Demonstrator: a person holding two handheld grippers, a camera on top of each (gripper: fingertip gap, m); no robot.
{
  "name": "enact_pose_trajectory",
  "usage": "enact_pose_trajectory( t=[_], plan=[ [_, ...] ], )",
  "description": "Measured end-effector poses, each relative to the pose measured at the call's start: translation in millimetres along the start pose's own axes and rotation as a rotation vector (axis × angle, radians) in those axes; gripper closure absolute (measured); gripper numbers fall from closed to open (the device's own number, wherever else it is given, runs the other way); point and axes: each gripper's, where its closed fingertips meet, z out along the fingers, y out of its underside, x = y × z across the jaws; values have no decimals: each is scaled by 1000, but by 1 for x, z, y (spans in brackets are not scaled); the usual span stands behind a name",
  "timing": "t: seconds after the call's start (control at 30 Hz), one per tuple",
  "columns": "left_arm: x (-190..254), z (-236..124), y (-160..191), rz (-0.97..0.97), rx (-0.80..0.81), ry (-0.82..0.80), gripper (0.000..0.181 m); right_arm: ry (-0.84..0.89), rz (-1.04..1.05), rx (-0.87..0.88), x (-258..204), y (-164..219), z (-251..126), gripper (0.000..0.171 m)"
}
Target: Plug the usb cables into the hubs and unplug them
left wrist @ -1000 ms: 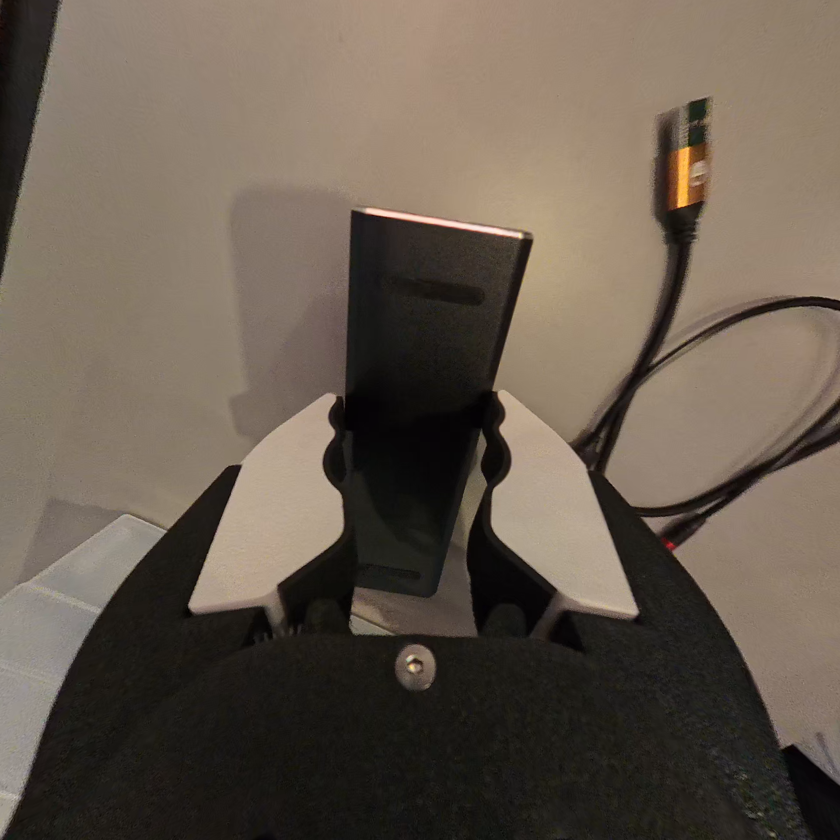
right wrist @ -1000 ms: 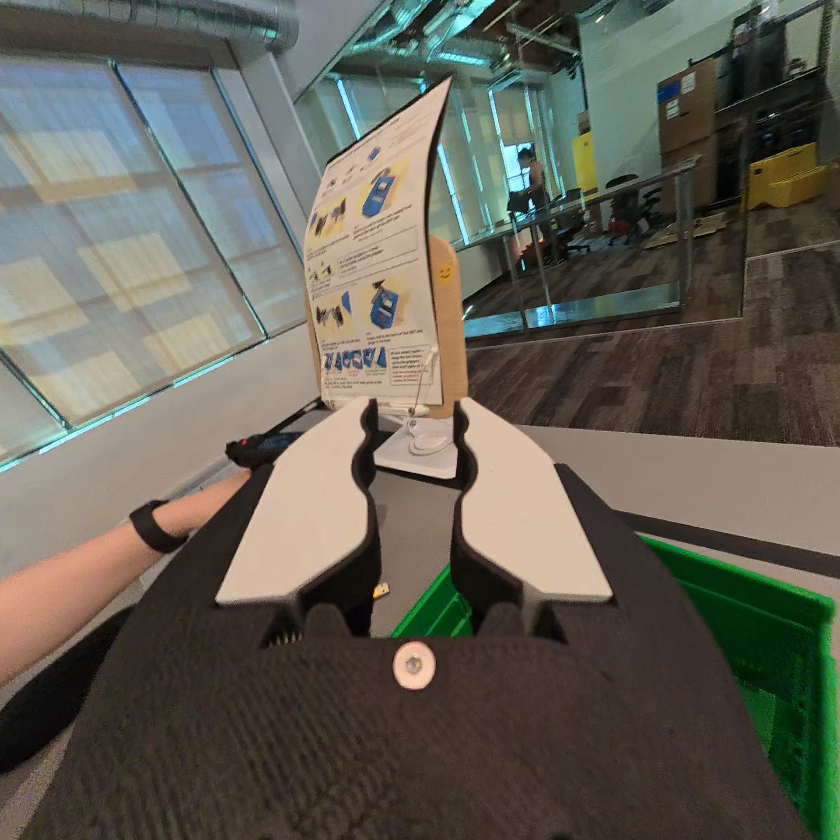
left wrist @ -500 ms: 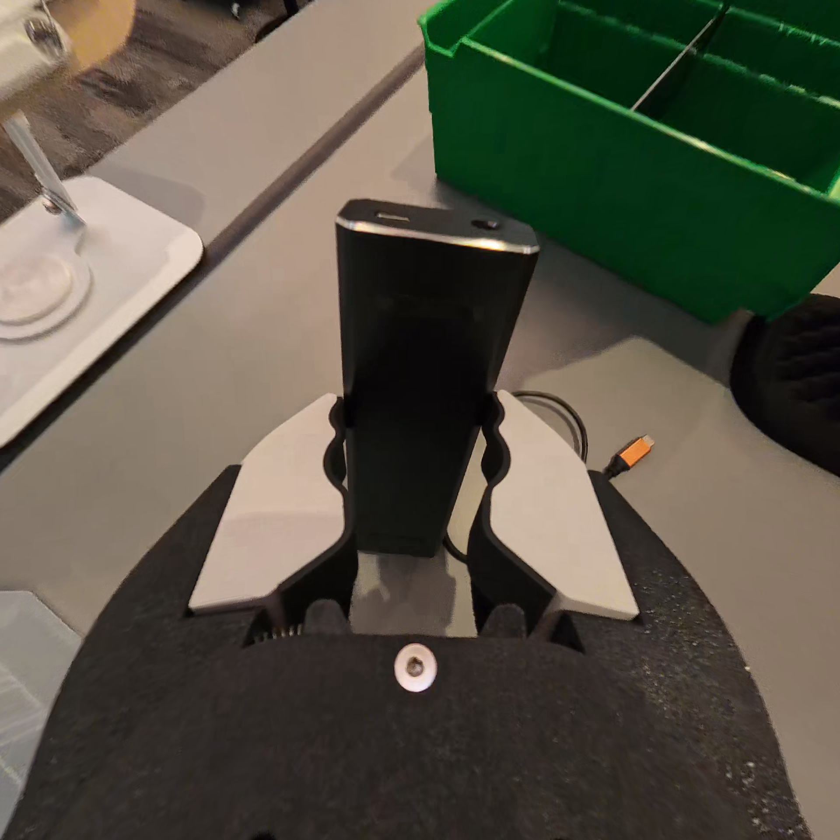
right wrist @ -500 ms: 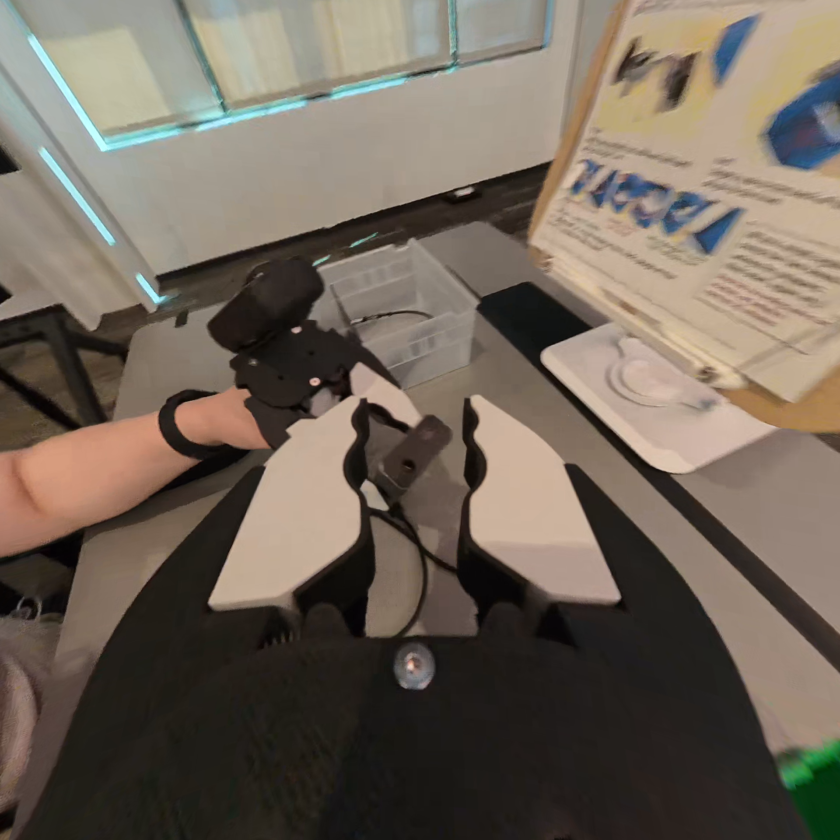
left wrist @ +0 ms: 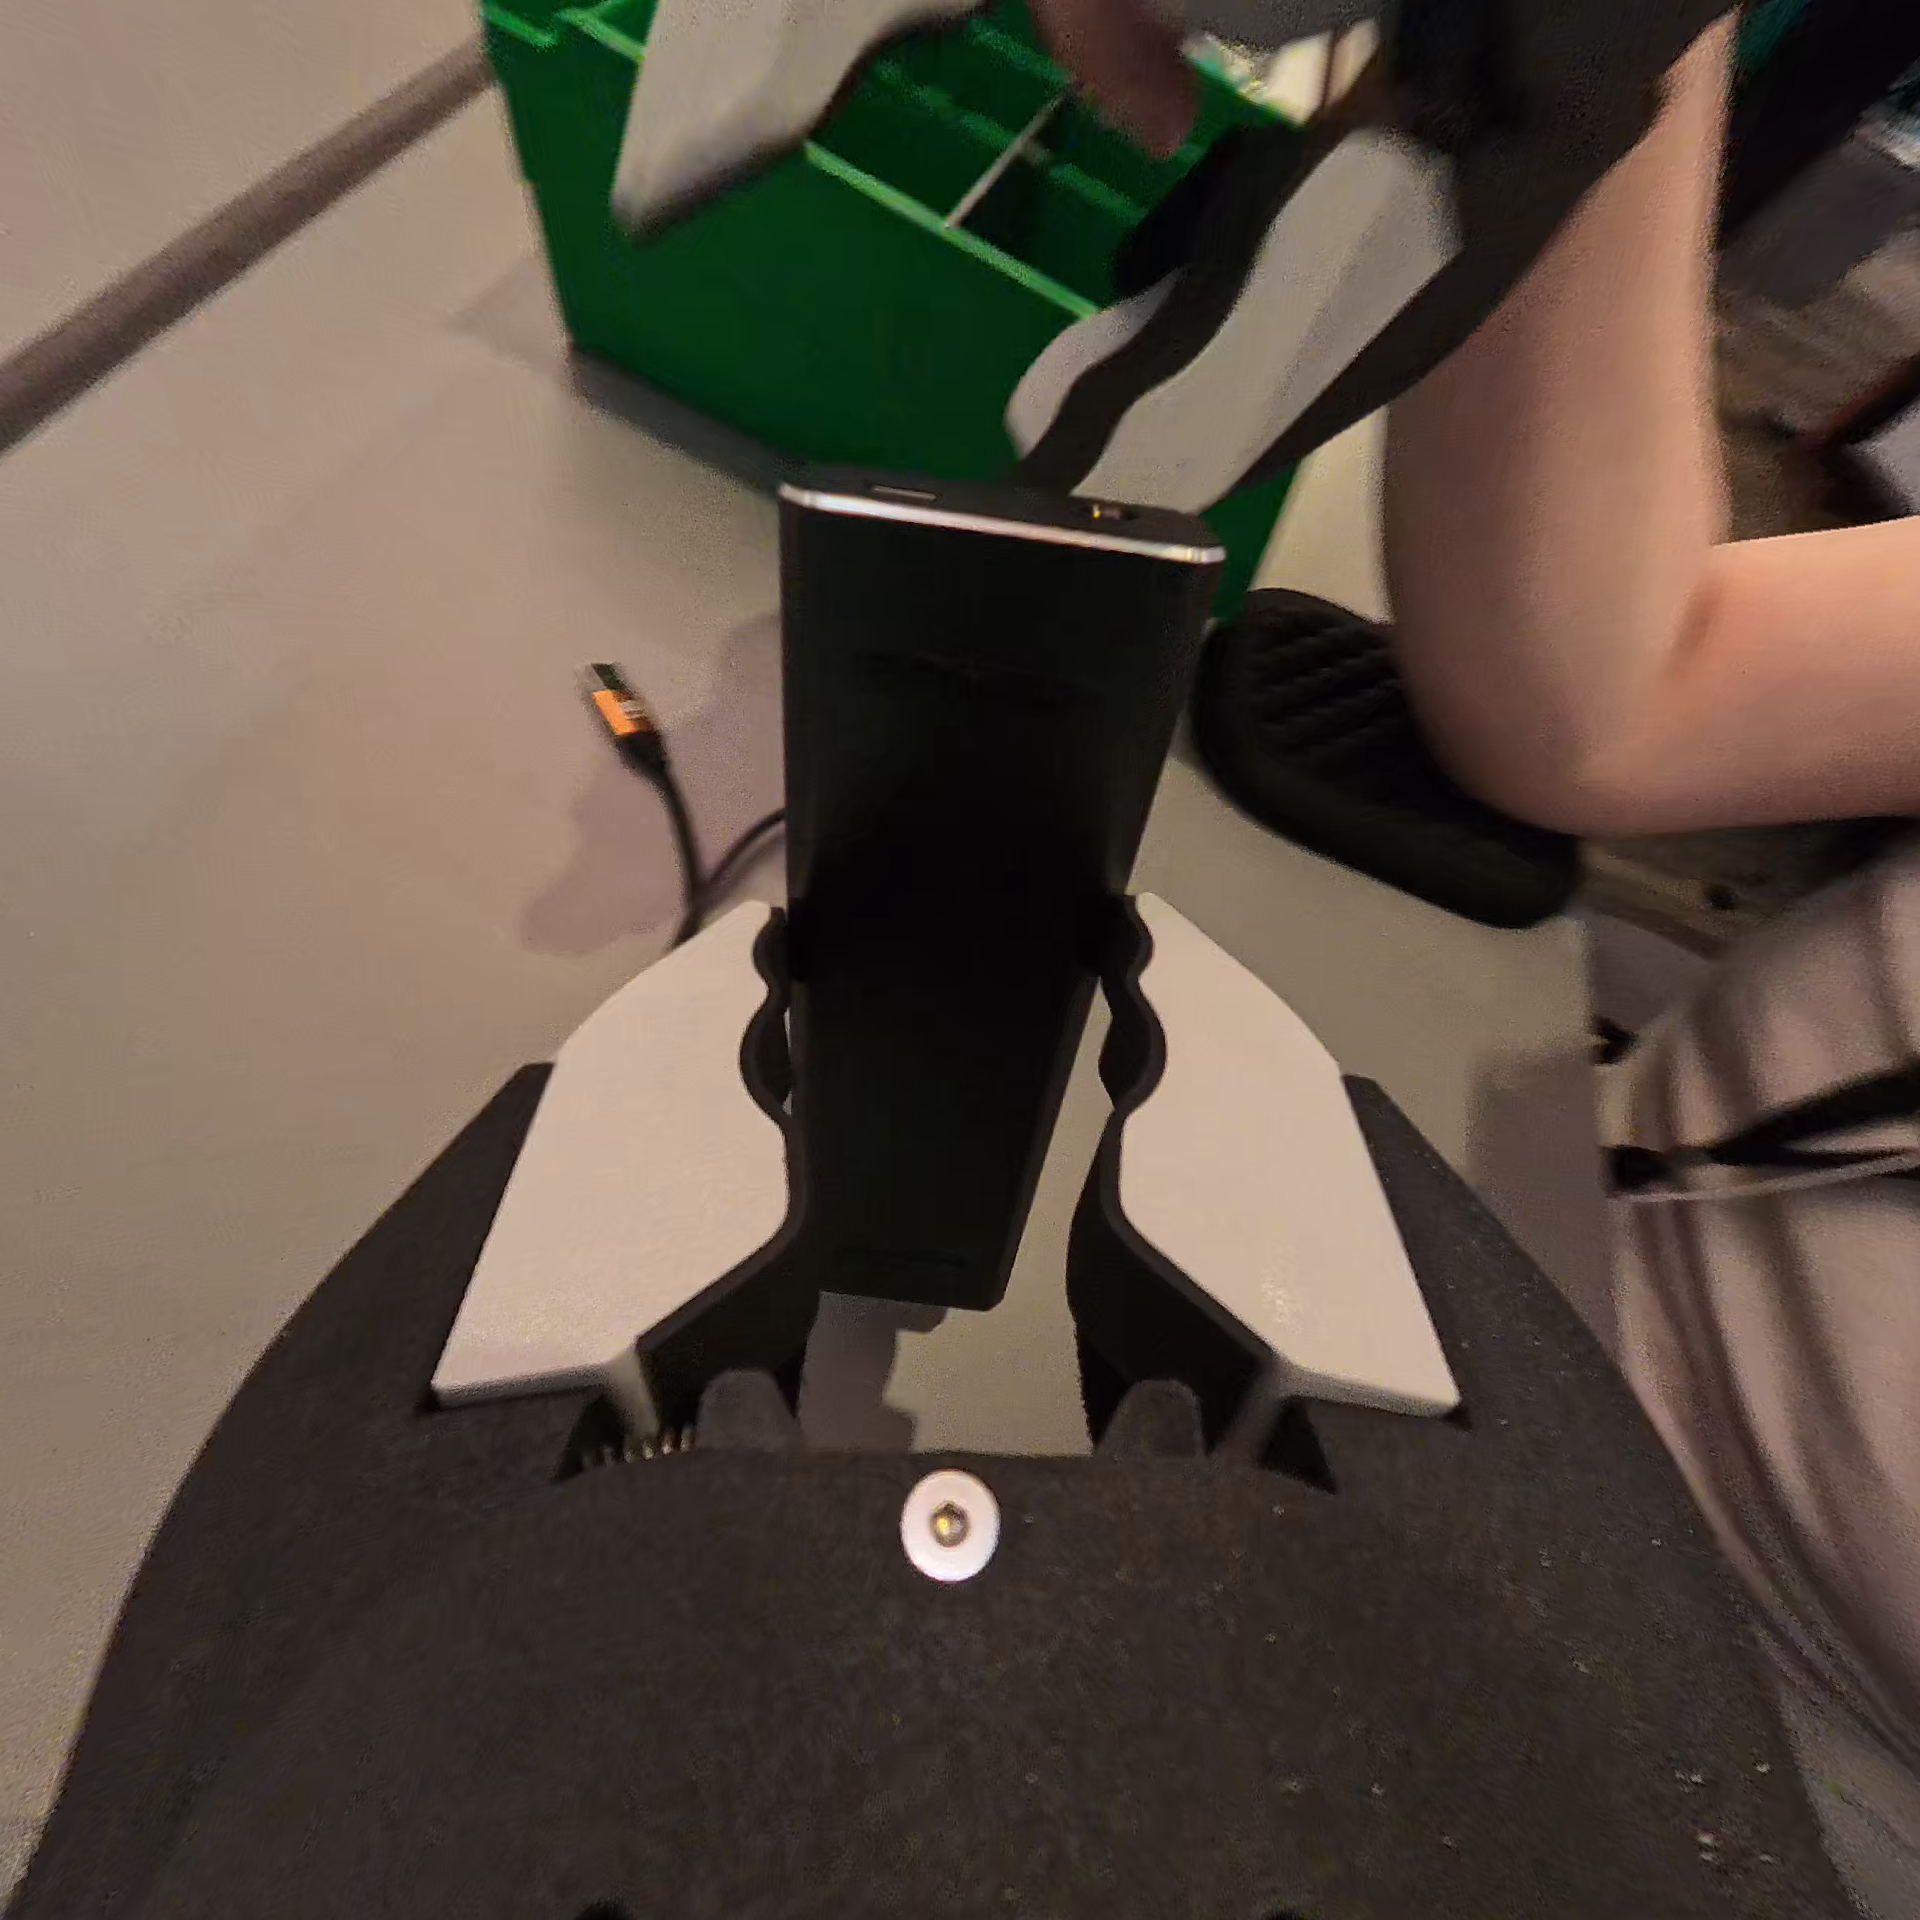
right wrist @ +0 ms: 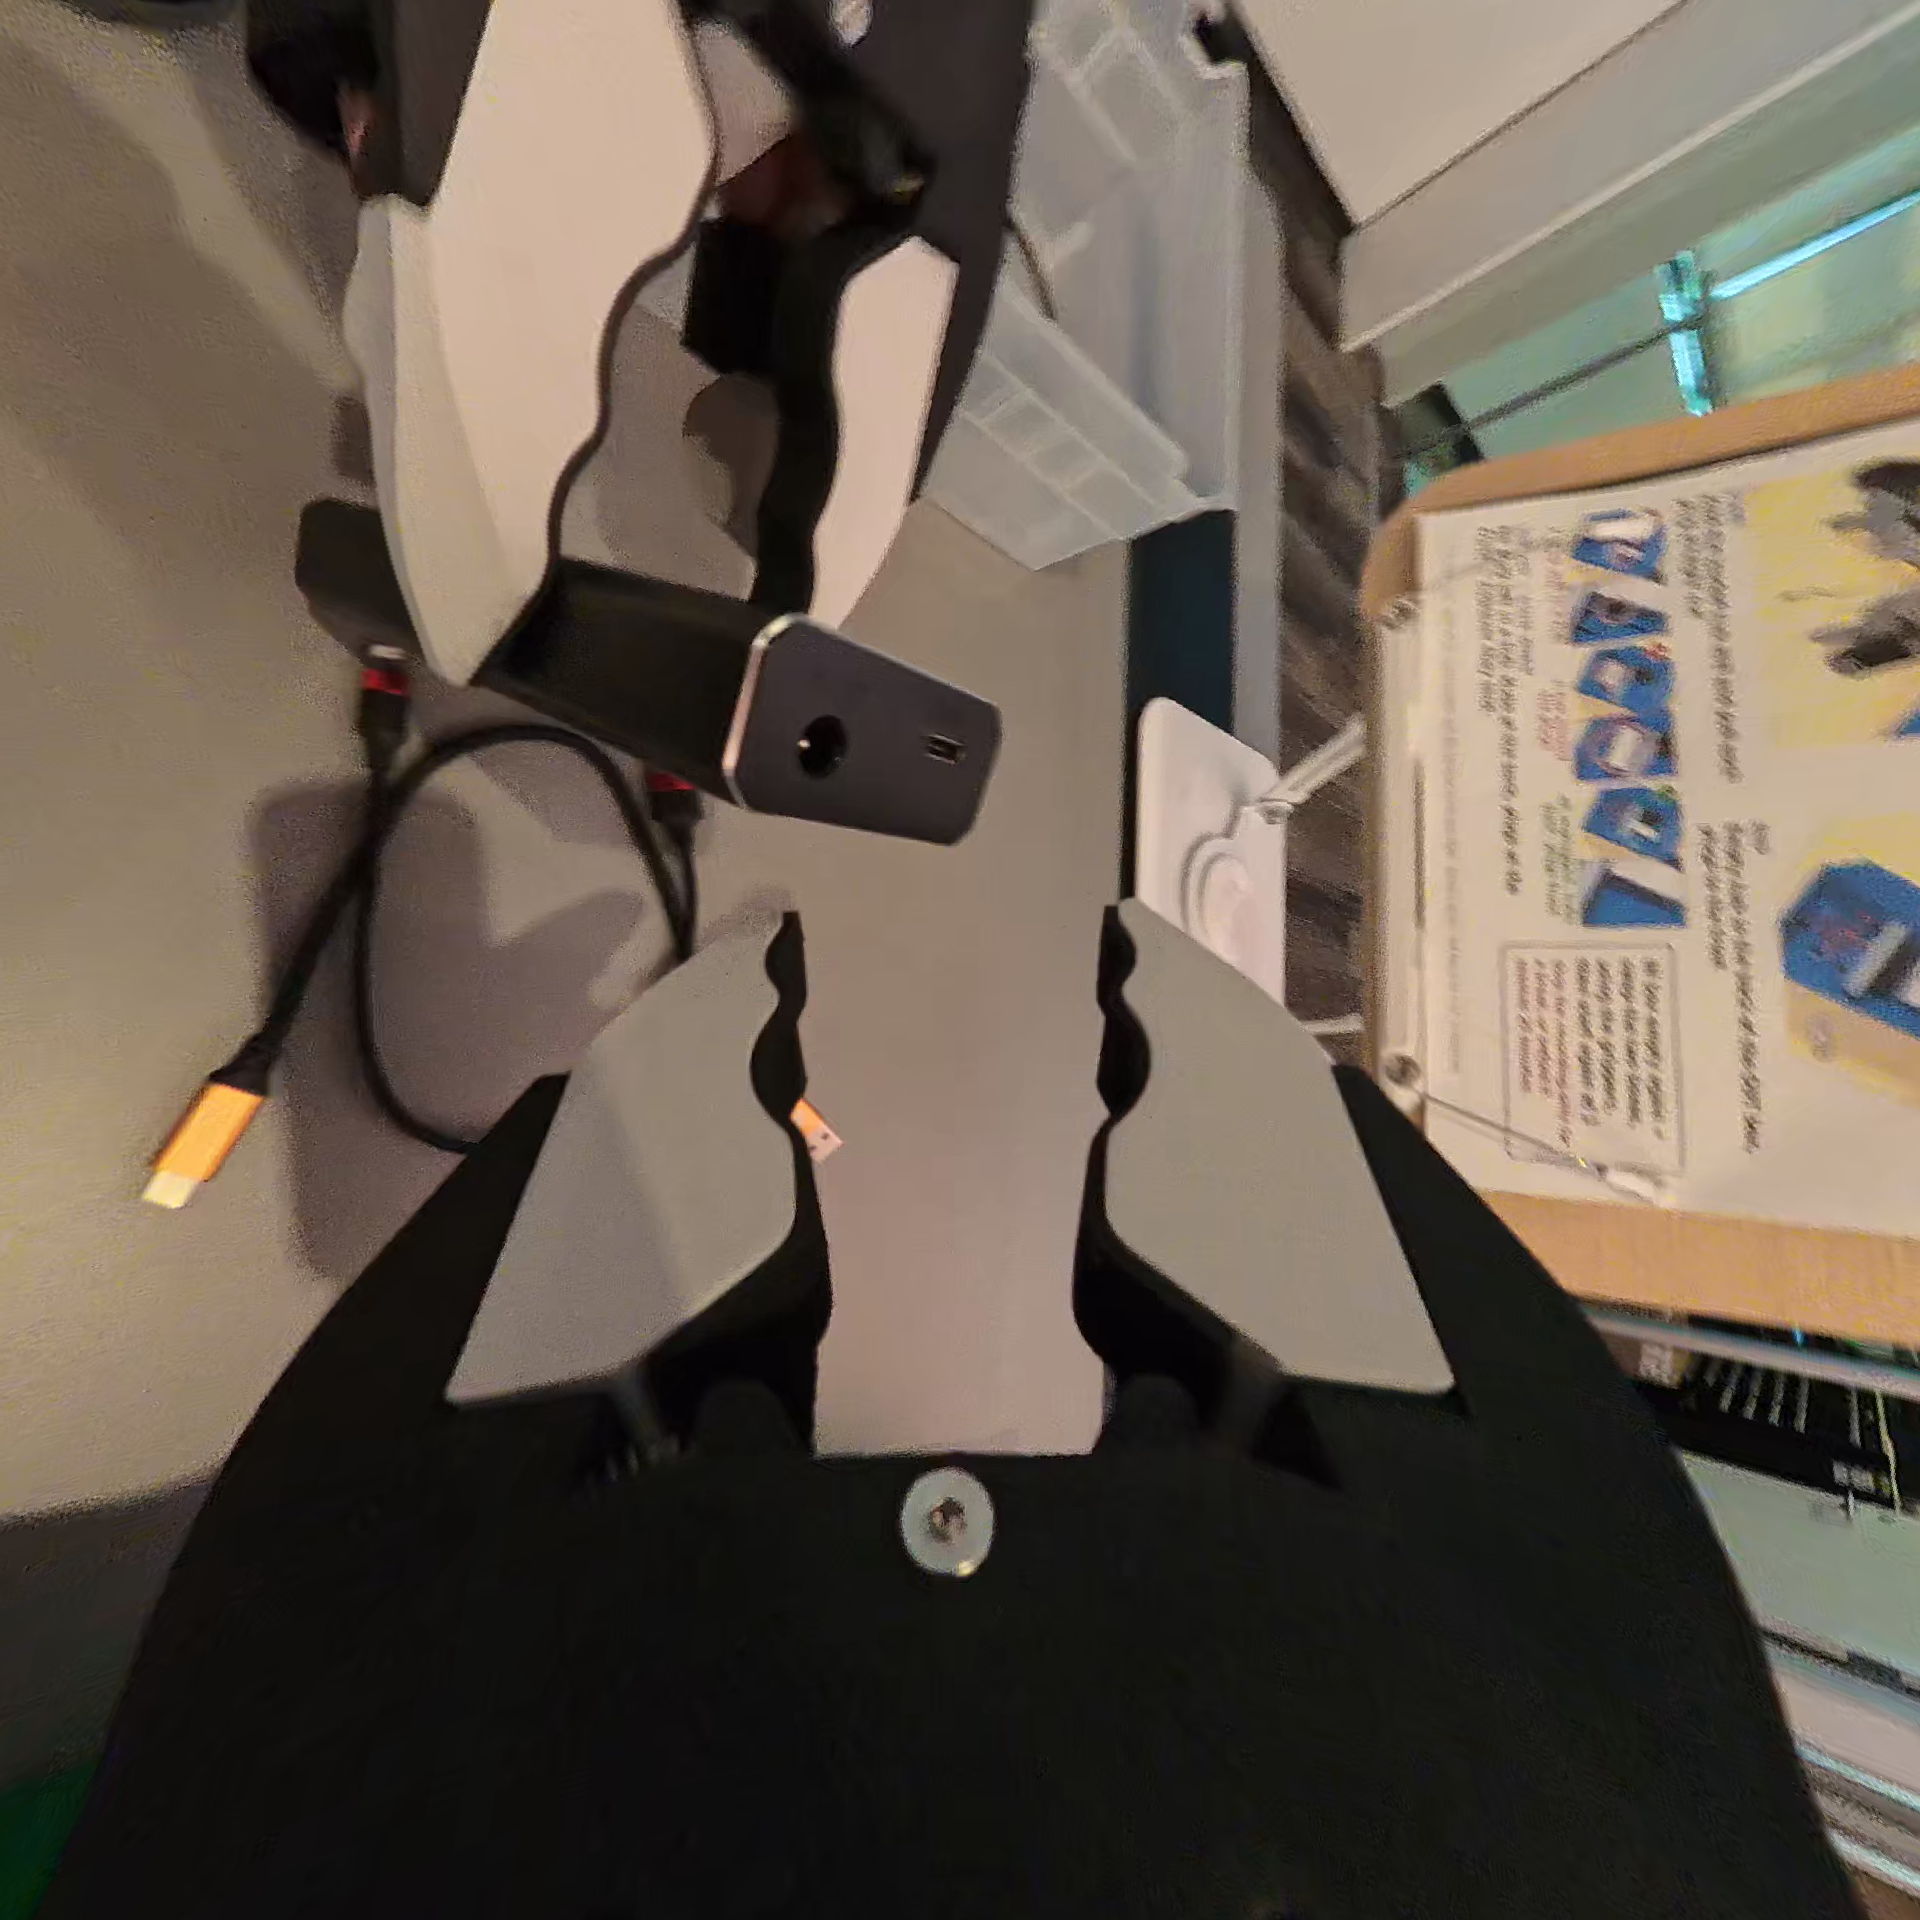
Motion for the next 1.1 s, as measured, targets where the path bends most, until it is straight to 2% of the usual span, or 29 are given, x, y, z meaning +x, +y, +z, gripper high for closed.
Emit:
enact_pose_trajectory(
  t=[0.17,0.23,0.27,0.37,0.4,0.5,0.57,0.67,0.77,0.9,1.03,1.1],
  plan=[
    [51,-14,-6,-12,10,193,123,-20,-114,129,-13,-47,-11,110],
    [68,-20,-7,-40,10,317,124,-44,-147,170,-22,-59,-22,117],
    [78,-24,-5,-46,2,393,123,-87,-158,195,-32,-65,-27,124],
    [105,-28,9,-27,-70,571,124,-218,-188,229,-60,-75,-39,121],
    [111,-26,14,-27,-101,606,124,-240,-204,234,-66,-78,-40,120],
    [127,-18,30,1,-214,688,124,-329,-274,233,-86,-82,-43,104],
    [135,-10,37,25,-270,713,124,-469,-267,237,-109,-81,-47,105],
    [140,3,37,41,-284,743,123,-747,-273,369,-146,-89,-65,136],
    [133,5,38,3,-274,747,123,-874,-192,308,-149,-84,-61,138],
    [116,-3,16,-58,-121,688,125,-817,-56,243,-127,-81,-57,139],
    [102,-28,-15,12,87,552,116,-724,109,188,-99,-77,-49,139],
    [88,-30,-13,73,82,366,114,-702,190,123,-91,-66,-40,139]
  ],
)
